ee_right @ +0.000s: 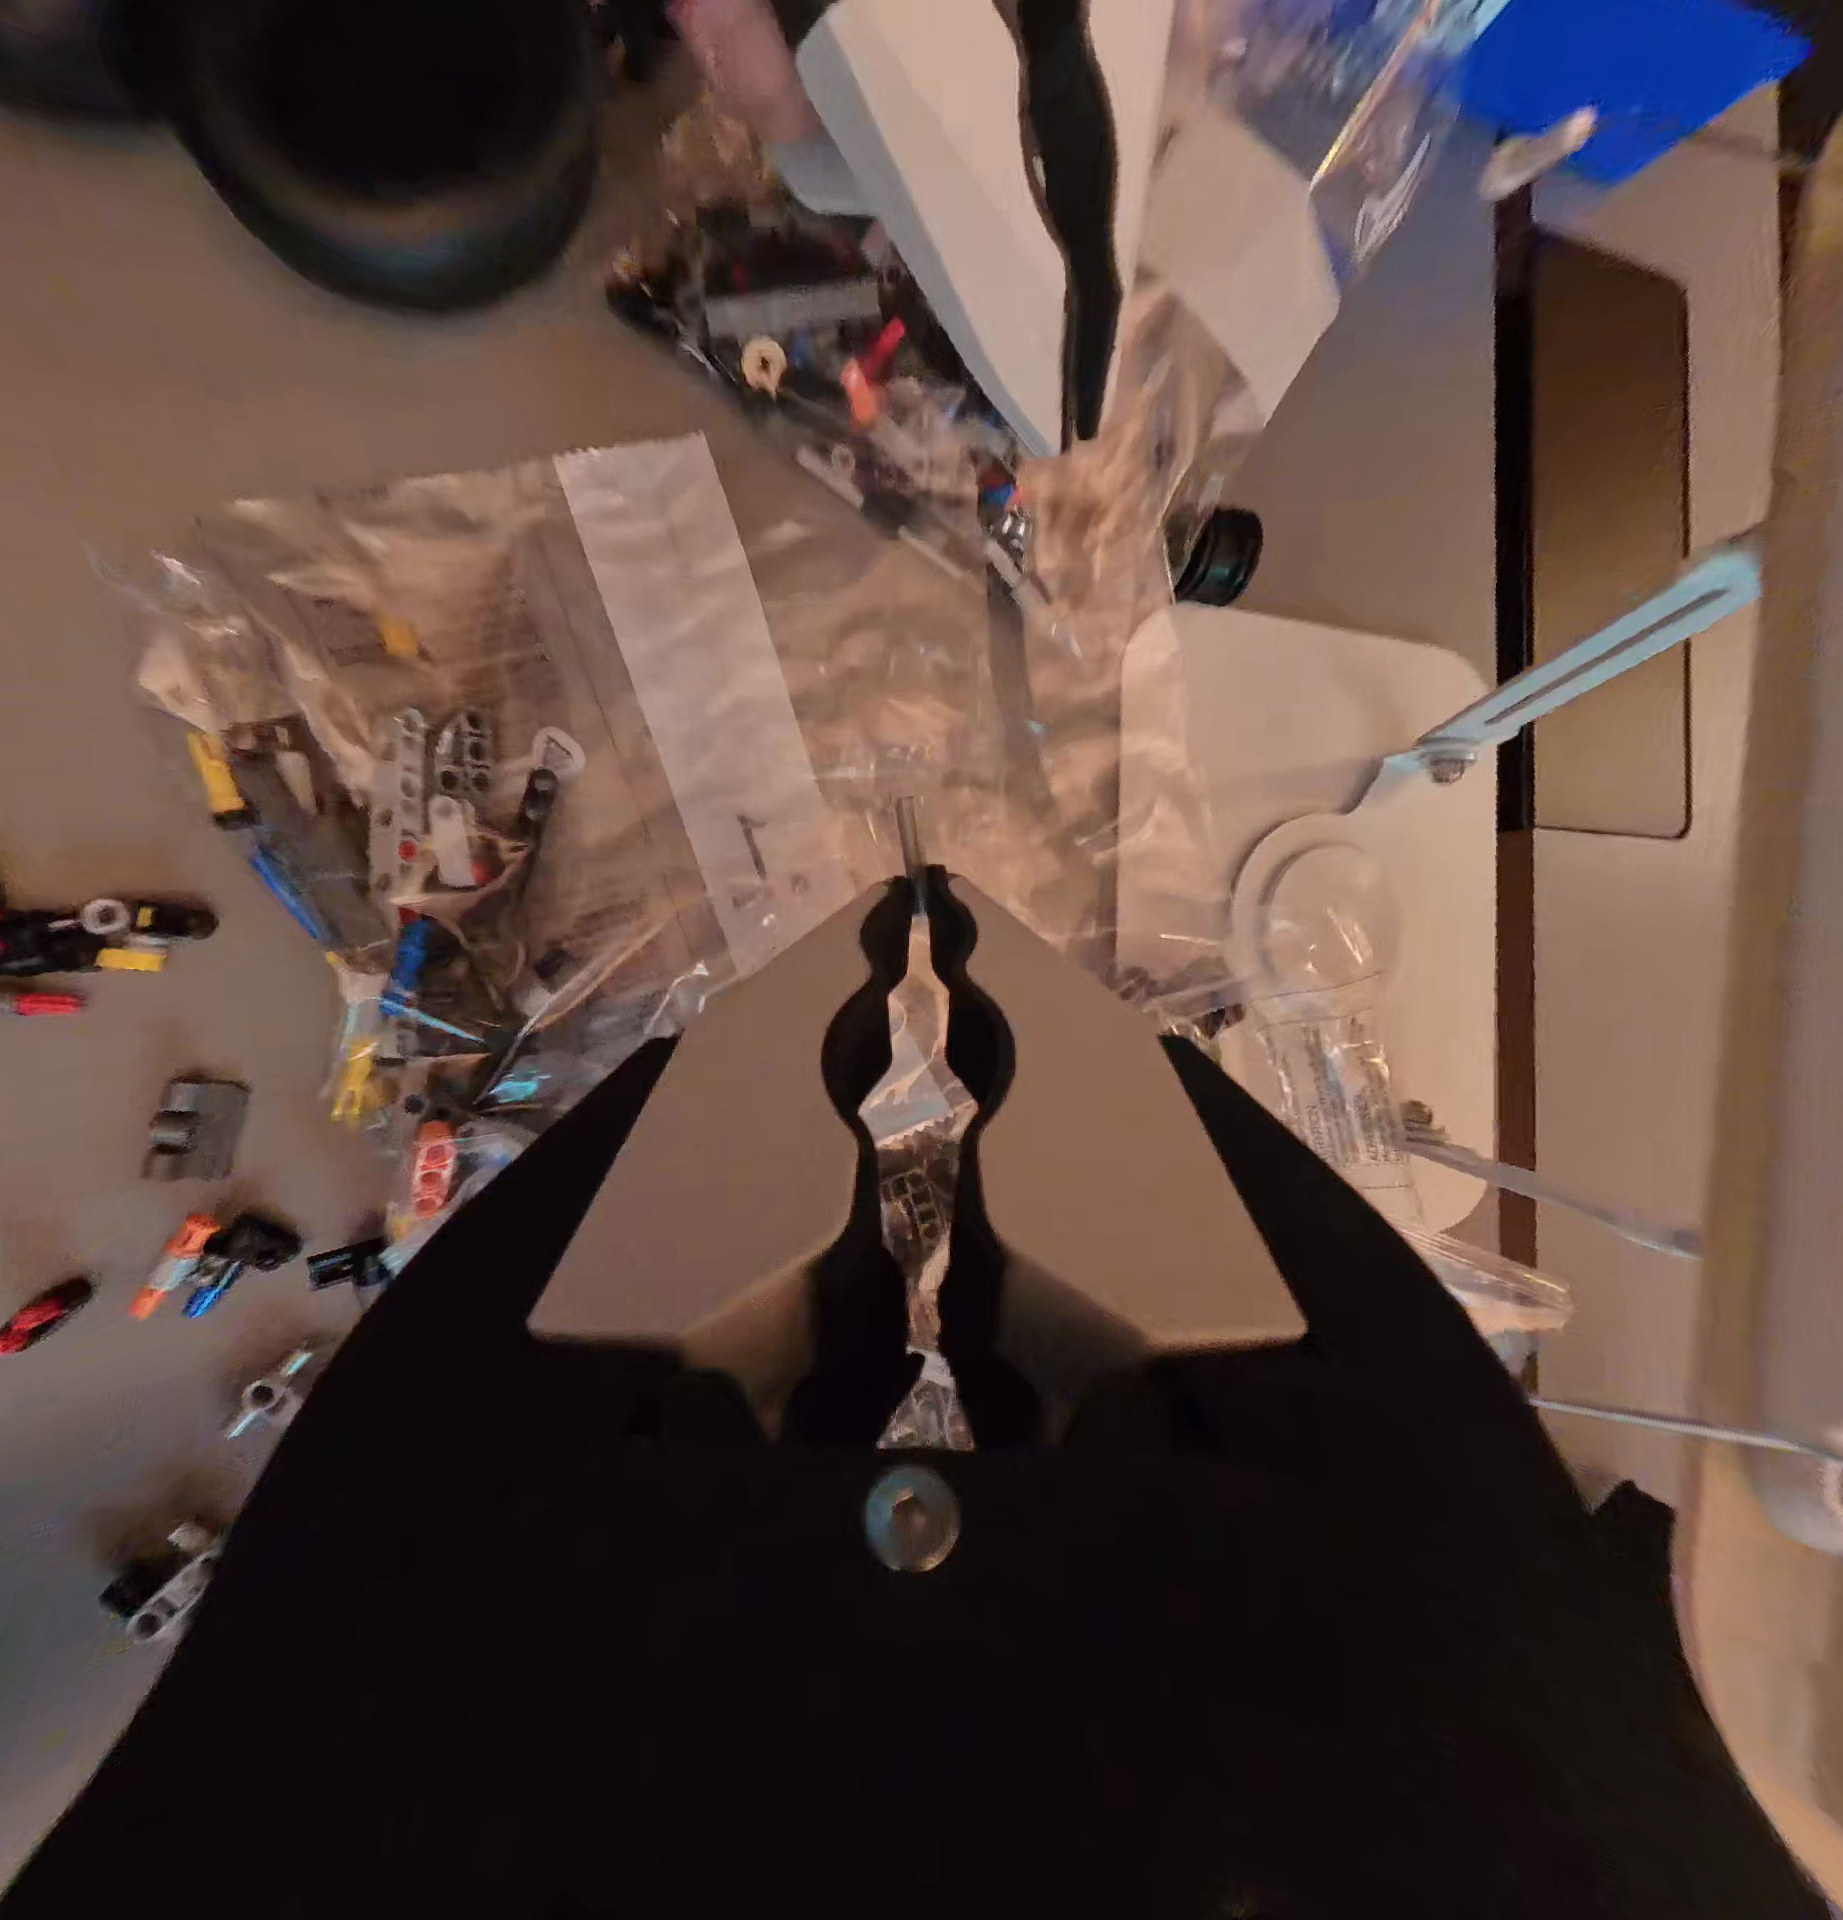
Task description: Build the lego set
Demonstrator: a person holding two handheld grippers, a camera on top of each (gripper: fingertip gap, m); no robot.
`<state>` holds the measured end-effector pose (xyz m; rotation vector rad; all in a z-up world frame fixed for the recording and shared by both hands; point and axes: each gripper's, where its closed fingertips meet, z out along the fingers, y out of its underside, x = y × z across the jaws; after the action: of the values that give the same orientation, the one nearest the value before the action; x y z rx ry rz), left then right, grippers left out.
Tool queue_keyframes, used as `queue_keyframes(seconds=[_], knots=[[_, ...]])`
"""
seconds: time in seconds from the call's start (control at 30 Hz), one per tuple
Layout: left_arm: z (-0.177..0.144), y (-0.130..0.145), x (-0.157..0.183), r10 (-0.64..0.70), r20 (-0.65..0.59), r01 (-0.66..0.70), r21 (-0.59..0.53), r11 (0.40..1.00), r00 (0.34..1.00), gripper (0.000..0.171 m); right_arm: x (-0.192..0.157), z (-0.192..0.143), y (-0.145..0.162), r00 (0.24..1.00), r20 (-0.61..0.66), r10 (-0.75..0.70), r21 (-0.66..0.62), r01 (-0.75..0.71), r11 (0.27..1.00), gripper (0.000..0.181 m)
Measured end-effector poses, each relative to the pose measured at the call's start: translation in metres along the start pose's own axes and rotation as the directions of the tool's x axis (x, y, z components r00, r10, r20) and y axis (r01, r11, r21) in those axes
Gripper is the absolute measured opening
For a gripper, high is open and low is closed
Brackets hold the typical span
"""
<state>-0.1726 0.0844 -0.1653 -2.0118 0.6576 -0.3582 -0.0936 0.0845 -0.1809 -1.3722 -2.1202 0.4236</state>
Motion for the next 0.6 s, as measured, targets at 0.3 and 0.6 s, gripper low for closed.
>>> queue_keyframes(seconds=[0.3,0.6], knots=[[0.003,0.032,-0.034,-0.030,0.160,0.053,-0.142,0.988,0.987,0.005,0.042,0.035,0.016,0.979,-0.154,0.136,0.011,-0.136,0.991,0.000],[0.012,0.067,-0.044,-0.073,0.177,0.120,-0.271,0.955,0.981,0.005,0.062,0.035,0.050,0.945,-0.193,0.264,-0.012,-0.271,0.962,0.000]])
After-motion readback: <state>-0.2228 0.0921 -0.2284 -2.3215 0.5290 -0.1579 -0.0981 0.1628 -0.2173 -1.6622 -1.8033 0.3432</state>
